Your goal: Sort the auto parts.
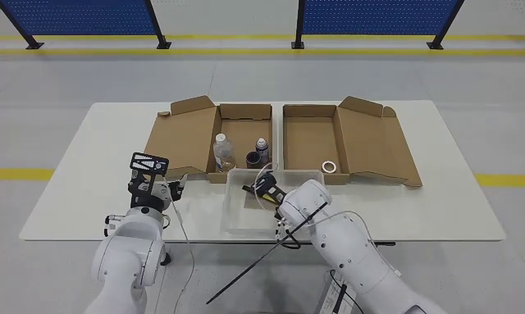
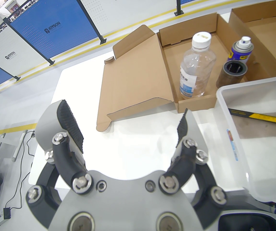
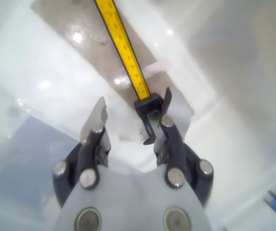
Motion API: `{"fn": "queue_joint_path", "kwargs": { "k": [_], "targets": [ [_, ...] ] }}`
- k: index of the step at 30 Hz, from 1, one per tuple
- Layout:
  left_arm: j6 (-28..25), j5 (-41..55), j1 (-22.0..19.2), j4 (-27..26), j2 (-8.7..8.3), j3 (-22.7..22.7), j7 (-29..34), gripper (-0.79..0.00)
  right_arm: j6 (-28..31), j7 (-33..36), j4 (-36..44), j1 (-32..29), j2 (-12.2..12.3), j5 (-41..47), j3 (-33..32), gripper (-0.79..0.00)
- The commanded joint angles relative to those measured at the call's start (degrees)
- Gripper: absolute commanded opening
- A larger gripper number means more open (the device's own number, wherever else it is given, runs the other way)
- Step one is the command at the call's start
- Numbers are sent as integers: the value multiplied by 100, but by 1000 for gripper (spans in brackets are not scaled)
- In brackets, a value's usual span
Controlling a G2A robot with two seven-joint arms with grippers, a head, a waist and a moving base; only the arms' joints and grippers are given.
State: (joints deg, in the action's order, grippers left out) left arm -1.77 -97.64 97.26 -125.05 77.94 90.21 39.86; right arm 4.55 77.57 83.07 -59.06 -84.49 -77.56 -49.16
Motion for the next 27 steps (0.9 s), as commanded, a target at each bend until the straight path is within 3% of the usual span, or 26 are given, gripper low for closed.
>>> {"fn": "queue_joint_path", "kwargs": {
  "k": [1,6,12,27],
  "targets": [
    [0,0,0,0,0,0,0,0,12,36,163,-86,5,129,-29,-314],
    [0,0,0,0,0,0,0,0,107,171,495,-243,35,206,-67,-277],
    [0,0,0,0,0,0,0,0,61,198,611,-260,83,-27,-225,-305],
    [0,0,0,0,0,0,0,0,13,-60,-93,-30,55,34,-306,-296]
  ]
}}
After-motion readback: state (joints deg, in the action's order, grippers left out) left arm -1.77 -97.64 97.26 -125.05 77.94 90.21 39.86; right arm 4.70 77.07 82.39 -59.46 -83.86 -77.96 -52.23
